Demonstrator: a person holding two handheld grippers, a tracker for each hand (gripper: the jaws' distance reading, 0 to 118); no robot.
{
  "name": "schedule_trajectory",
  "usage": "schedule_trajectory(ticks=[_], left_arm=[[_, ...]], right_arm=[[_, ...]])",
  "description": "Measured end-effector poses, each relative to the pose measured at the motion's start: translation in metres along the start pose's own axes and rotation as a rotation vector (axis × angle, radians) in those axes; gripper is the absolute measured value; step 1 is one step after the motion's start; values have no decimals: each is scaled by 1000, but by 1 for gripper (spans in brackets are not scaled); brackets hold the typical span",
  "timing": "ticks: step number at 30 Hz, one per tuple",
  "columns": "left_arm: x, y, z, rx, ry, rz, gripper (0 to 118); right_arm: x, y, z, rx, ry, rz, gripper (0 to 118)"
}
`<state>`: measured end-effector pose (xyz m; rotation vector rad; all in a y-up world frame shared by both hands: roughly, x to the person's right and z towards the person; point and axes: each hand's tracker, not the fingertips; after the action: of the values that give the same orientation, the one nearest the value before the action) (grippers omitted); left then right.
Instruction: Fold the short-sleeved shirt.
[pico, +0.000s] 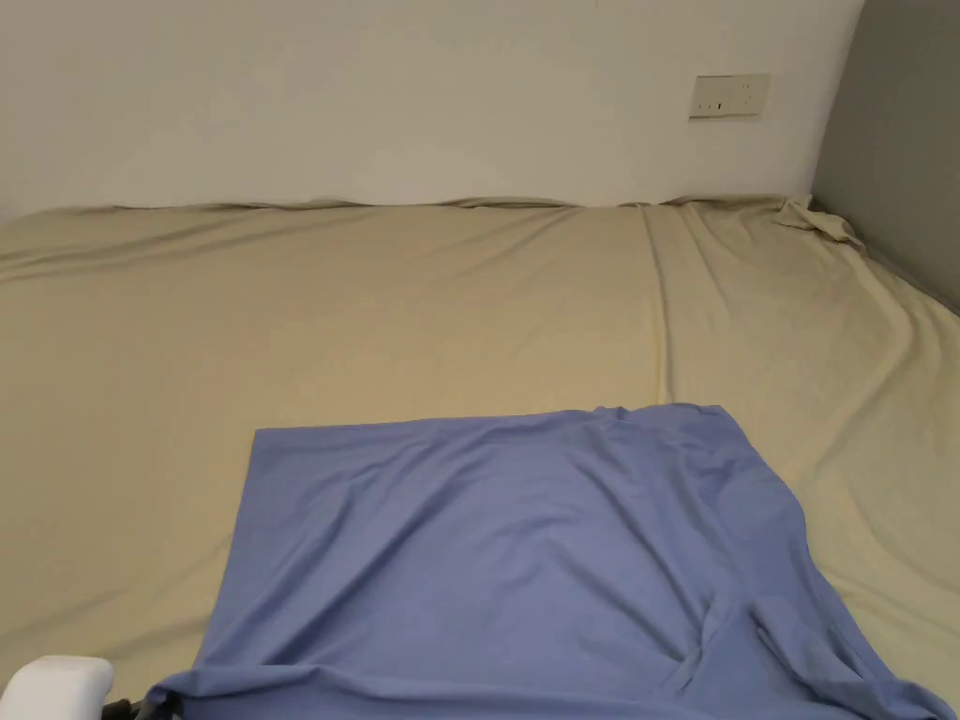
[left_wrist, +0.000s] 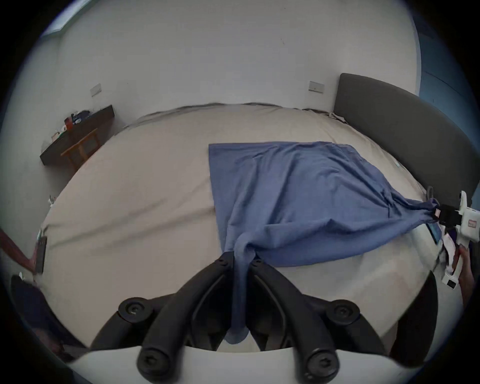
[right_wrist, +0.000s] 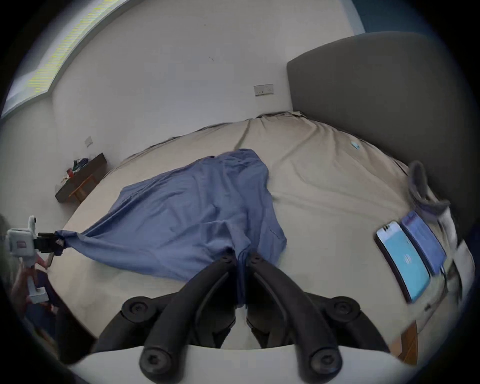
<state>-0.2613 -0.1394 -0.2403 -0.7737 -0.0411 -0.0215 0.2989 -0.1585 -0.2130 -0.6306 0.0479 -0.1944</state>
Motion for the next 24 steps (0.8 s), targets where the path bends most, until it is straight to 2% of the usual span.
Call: schedule_trajectory(ticks=[2,4,10,11,12,13,14,15,19,20,21,22,23,24], left_arm=[[0,-26,13,-42,-20,3,7],[10,-49,22,-95,-8,-51,7],[16,-81,9,-198,-26,-51,7],[14,-80,8,-218,-27,-41,14],[13,-78,9,-251,-19,-20,36],[12,-71,17,-250,-16,-4,70],[10,-70,29,-233,-21,8,86],[9,-65,44,-187,-31,27,86],[10,-40,122,-18,48,44,86],[12,-35,136,26,62,47,82],[12,-37,147,101,55,53,62],[17,-32,154,131,60,24,10],[20,-28,151,143,104,13,0],[22,-27,151,156,132,24,0]], right_arm=[[4,-21,24,-27,-9,2,6],[7,-38,39,-59,-35,11,6],[21,-63,30,-159,-44,-4,6],[17,-59,28,-180,-52,7,6],[11,-48,30,-212,-85,39,15],[5,-42,31,-225,-123,67,41],[1,-38,34,-233,-132,90,93],[-6,-31,48,-200,-102,116,102],[-39,-2,89,-90,-143,182,103],[-43,-1,94,-93,-139,180,102],[-50,1,99,-79,-115,186,94],[-56,2,101,-41,-64,202,67],[-61,2,99,-49,-77,197,4],[-64,0,94,-48,-105,198,2]])
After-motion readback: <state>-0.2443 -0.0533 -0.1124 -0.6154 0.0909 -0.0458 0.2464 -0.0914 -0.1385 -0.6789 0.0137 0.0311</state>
